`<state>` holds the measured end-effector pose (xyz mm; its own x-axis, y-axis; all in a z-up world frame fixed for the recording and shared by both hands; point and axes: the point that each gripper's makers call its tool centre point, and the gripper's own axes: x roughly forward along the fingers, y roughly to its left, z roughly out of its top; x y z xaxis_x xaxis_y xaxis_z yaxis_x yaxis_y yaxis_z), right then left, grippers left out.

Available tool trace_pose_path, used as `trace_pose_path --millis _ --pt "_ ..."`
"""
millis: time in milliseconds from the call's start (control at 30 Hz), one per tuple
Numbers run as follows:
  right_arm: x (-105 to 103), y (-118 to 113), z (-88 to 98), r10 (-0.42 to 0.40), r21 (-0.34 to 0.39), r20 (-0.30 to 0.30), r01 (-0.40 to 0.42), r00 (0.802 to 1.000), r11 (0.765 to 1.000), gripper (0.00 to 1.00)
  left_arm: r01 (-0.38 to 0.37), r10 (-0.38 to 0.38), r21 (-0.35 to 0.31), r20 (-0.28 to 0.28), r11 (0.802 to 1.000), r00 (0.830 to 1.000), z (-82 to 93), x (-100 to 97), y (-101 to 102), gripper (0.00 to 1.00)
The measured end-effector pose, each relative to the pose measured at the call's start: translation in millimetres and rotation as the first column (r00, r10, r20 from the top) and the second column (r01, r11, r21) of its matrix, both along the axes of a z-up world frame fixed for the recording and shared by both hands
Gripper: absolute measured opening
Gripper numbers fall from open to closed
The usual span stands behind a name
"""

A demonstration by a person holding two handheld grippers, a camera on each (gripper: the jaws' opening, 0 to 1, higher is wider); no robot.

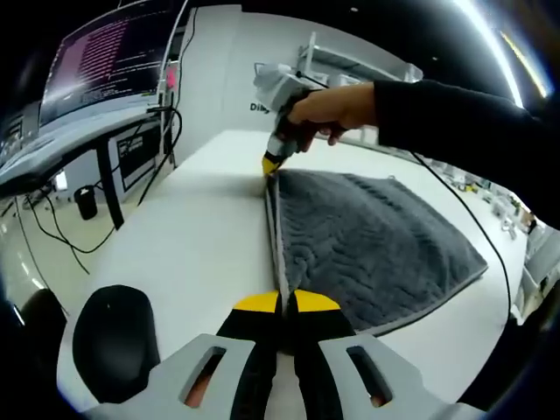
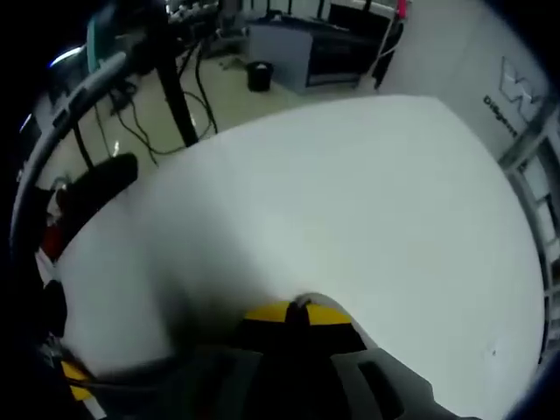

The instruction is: Open the folded towel by lifting each exposed corner and separating the folded layers until the towel lies flat within the target outline without major curled edges

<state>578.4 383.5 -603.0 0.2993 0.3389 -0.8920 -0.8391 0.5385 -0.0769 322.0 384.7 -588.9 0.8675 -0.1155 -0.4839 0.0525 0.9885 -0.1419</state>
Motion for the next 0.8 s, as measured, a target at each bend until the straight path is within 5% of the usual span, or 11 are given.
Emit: trace_pose_path --millis 367,533,600,667,800 --pt "-1 13 0.4 0.011 0.017 0.011 -0.011 1.0 1.0 0.0 -0.017 0.018 0.04 -0.011 0.999 1.0 -1.9 0.4 10 0.02" --pt "-1 22 1.9 0.08 0.016 0.064 -0.082 0.995 0.997 0.02 -0.021 0.022 0.056 -0.01 0.998 1.0 -2.7 0.7 12 0.03" --pt "2 29 8.2 0.118 0.06 0.105 -0.125 0.987 0.99 0.08 -0.028 0.028 0.098 0.009 0.995 1.0 -0.6 1.6 16 0.07" --pt "-1 32 12.7 0.104 0.097 0.084 -0.112 0.991 0.989 0.19 -0.046 0.04 0.177 0.037 0.983 0.999 3.1 2.3 25 0.15" --pt "-1 33 19.0 0.116 0.112 0.082 -0.125 0.99 0.986 0.39 -0.098 0.084 0.181 0.084 0.979 0.993 14.4 2.8 37 0.35"
